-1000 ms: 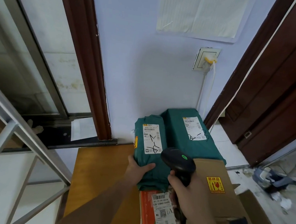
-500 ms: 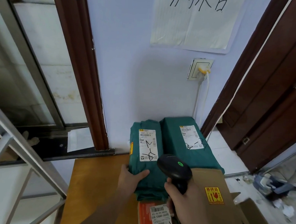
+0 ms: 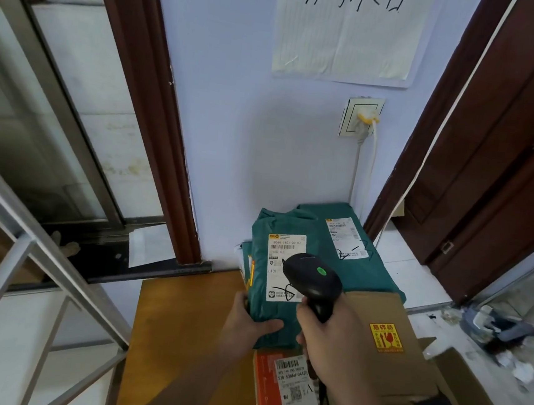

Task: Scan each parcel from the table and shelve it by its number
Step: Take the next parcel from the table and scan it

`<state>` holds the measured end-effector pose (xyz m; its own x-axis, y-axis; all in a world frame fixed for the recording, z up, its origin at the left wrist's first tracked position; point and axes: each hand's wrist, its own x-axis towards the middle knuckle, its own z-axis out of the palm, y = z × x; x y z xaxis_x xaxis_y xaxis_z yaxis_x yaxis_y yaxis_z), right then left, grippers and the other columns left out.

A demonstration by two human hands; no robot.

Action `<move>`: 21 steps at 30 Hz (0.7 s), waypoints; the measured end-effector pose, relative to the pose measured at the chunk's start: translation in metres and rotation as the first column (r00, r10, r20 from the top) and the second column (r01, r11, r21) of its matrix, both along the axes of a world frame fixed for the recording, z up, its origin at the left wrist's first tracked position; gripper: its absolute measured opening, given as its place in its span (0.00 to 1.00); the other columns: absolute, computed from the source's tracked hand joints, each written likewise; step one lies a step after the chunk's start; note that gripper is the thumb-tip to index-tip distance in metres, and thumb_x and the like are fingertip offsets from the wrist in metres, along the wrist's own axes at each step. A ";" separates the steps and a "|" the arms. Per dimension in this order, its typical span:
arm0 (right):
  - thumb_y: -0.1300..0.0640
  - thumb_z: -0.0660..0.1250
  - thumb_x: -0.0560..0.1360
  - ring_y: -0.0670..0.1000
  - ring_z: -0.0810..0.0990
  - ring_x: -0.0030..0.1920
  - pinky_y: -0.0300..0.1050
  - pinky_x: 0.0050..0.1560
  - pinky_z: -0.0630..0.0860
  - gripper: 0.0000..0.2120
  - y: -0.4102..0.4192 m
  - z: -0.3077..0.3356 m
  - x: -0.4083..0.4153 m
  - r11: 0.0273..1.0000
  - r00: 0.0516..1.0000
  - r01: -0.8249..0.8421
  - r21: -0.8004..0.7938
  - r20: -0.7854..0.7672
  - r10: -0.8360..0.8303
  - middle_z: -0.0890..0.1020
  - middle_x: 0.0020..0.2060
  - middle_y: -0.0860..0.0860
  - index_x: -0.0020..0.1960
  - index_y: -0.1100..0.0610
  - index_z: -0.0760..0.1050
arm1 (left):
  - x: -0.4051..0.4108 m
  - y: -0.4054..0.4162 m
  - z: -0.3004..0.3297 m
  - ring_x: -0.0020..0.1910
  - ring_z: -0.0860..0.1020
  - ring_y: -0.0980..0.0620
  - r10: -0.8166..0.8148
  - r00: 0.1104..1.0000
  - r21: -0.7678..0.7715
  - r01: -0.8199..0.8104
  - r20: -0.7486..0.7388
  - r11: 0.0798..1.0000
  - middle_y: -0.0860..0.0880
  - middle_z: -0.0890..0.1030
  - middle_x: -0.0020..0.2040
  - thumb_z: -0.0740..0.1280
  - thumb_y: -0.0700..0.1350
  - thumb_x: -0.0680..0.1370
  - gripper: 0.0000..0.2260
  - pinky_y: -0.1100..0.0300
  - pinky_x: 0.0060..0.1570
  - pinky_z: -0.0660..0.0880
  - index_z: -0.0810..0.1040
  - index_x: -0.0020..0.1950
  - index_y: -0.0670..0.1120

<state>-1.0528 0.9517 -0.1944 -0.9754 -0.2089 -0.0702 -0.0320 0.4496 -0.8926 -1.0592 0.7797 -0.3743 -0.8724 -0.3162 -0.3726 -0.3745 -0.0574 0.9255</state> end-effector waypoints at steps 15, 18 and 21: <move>0.57 0.68 0.76 0.49 0.81 0.28 0.37 0.29 0.76 0.04 0.001 -0.014 0.014 0.998 0.998 0.054 -0.011 0.024 -0.054 0.80 0.33 0.57 0.46 0.54 0.73 | 0.026 0.011 0.013 0.52 0.87 0.54 -0.059 0.998 -0.053 0.058 -0.006 0.997 0.49 0.84 0.58 0.86 0.46 0.67 0.33 0.49 0.49 0.86 0.69 0.63 0.49; 0.56 0.69 0.76 0.48 0.82 0.29 0.36 0.29 0.76 0.05 0.001 -0.010 0.023 0.997 0.997 0.073 -0.003 0.015 -0.073 0.81 0.34 0.57 0.47 0.54 0.73 | 0.031 0.011 0.017 0.51 0.87 0.54 -0.059 0.998 -0.042 0.059 -0.004 0.997 0.49 0.84 0.58 0.86 0.45 0.67 0.32 0.51 0.48 0.86 0.69 0.62 0.49; 0.54 0.68 0.76 0.46 0.81 0.28 0.38 0.29 0.76 0.05 0.002 -0.003 0.036 0.995 0.996 0.086 0.052 -0.010 -0.085 0.81 0.32 0.54 0.46 0.54 0.73 | 0.037 0.010 0.021 0.52 0.87 0.50 -0.041 0.999 -0.019 0.041 -0.003 0.999 0.49 0.84 0.59 0.86 0.46 0.66 0.33 0.46 0.50 0.86 0.69 0.62 0.50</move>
<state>-1.0164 0.9539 -0.1976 -0.9901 -0.1210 -0.0708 0.0014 0.4968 -0.8679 -1.0225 0.7900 -0.3530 -0.8860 -0.2874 -0.3639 -0.3730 -0.0246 0.9275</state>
